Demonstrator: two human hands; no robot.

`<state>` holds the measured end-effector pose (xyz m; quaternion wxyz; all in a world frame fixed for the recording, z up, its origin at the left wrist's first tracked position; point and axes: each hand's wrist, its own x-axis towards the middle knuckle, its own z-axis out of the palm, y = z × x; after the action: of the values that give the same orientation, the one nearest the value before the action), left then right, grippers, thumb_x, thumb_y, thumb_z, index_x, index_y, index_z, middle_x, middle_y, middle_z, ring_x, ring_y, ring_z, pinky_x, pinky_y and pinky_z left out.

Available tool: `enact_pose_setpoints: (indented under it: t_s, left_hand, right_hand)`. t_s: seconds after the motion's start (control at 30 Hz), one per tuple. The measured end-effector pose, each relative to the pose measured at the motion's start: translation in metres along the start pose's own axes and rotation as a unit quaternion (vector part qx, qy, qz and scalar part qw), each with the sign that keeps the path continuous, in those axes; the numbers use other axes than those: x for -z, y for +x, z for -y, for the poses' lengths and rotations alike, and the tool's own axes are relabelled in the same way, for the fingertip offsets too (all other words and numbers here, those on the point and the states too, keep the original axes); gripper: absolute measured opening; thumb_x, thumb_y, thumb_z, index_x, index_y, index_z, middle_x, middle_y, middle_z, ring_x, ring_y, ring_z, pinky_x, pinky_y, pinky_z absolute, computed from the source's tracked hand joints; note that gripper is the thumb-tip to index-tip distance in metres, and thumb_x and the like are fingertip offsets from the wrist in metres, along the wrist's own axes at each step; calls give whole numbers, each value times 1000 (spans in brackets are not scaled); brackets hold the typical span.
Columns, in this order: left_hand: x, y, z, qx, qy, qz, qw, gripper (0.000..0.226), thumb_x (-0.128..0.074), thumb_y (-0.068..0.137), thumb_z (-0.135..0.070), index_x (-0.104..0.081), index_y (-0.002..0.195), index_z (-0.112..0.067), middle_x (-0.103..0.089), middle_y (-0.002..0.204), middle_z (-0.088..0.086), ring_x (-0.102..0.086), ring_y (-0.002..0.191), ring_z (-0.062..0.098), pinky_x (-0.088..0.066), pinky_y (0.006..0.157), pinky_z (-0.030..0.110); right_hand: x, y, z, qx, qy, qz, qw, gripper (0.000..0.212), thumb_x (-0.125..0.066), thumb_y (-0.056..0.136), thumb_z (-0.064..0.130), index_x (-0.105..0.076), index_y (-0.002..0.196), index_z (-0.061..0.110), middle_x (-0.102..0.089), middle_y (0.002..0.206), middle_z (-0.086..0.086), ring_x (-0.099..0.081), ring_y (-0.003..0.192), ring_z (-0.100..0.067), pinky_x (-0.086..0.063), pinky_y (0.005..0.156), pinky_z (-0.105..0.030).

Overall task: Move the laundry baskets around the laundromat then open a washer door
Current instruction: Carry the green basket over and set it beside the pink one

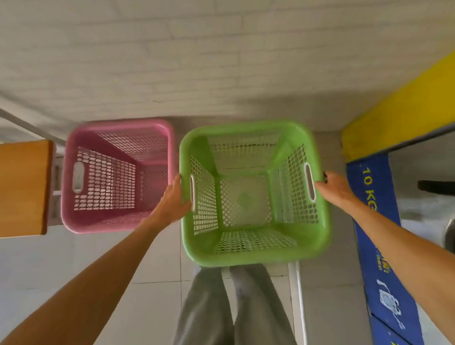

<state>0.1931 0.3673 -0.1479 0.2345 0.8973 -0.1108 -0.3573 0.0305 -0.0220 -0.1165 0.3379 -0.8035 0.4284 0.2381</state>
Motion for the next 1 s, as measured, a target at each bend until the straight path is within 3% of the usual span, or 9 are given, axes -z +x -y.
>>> enact_pose_setpoints:
  t_s: [0.07, 0.17, 0.23, 0.37, 0.47, 0.57, 0.7, 0.87, 1.0]
  left_hand:
    - [-18, 38, 4, -10, -16, 10, 1000, 91, -62, 83, 10, -12, 157, -5, -43, 137, 2, -49, 126, 25, -51, 89, 22]
    - [-38, 83, 12, -12, 3, 8, 1000, 81, -63, 81, 10, -22, 151, 0, -52, 115, 3, -62, 106, 29, -57, 73, 25]
    - [-49, 108, 15, -13, 15, 0, 1000, 77, -64, 80, 8, -28, 147, 1, -55, 114, 4, -62, 101, 25, -52, 72, 22]
    - [-61, 133, 16, -30, 5, 15, 999, 69, -64, 83, 8, -33, 144, 0, -57, 114, 3, -59, 93, 17, -53, 71, 19]
    - [-62, 149, 19, -30, -9, 10, 999, 74, -68, 84, 4, -31, 147, -7, -61, 122, 6, -64, 97, 18, -51, 69, 12]
    - [-58, 162, 20, -16, -16, 9, 1000, 84, -69, 83, -1, -24, 153, -15, -59, 130, 6, -63, 112, 24, -59, 90, 39]
    - [-56, 163, 18, -26, -3, 28, 999, 84, -69, 83, 1, -24, 153, -10, -58, 128, 8, -61, 114, 26, -57, 95, 44]
    - [-30, 146, 19, -3, -5, 18, 1000, 89, -68, 86, -10, -15, 157, -12, -39, 151, 18, -47, 134, 36, -46, 107, 56]
    - [21, 120, 35, -19, -11, 13, 1000, 86, -63, 85, -4, -17, 157, -12, -40, 148, 20, -47, 132, 37, -49, 104, 54]
  right_hand:
    - [-13, 38, -7, -7, -24, 6, 1000, 24, -48, 94, 14, -60, 112, 4, -56, 73, -9, -54, 63, -25, -34, 50, -29]
    - [-28, 81, -15, -1, -55, 19, 998, 29, -43, 98, 13, -55, 122, 2, -56, 84, -10, -55, 68, -25, -33, 52, -29]
    - [-34, 104, -20, 6, -61, 17, 998, 30, -42, 99, 12, -54, 125, 2, -56, 87, -10, -50, 63, -17, -33, 51, -28]
    - [-41, 134, -23, -8, -72, 10, 997, 31, -44, 99, 13, -55, 126, 3, -63, 105, -20, -52, 80, -27, -37, 63, -30]
    - [-42, 150, -24, -19, -73, 3, 997, 31, -46, 99, 16, -57, 124, 2, -64, 113, -23, -55, 83, -29, -40, 70, -32]
    - [-43, 164, -26, -27, -64, -9, 998, 30, -49, 97, 18, -60, 118, 1, -66, 109, -26, -63, 91, -39, -48, 70, -37]
    - [-41, 160, -22, -20, -80, -23, 996, 27, -54, 94, 16, -59, 116, 2, -67, 106, -25, -64, 92, -41, -53, 75, -45]
    - [-43, 124, 11, 32, -128, -108, 985, 51, -68, 88, 24, -47, 128, -1, -58, 117, -26, -58, 105, -44, -51, 83, -48]
    - [-64, 95, 62, 30, -137, -77, 987, 71, -64, 90, 38, -33, 143, 3, -46, 139, -30, -48, 126, -45, -46, 100, -53]
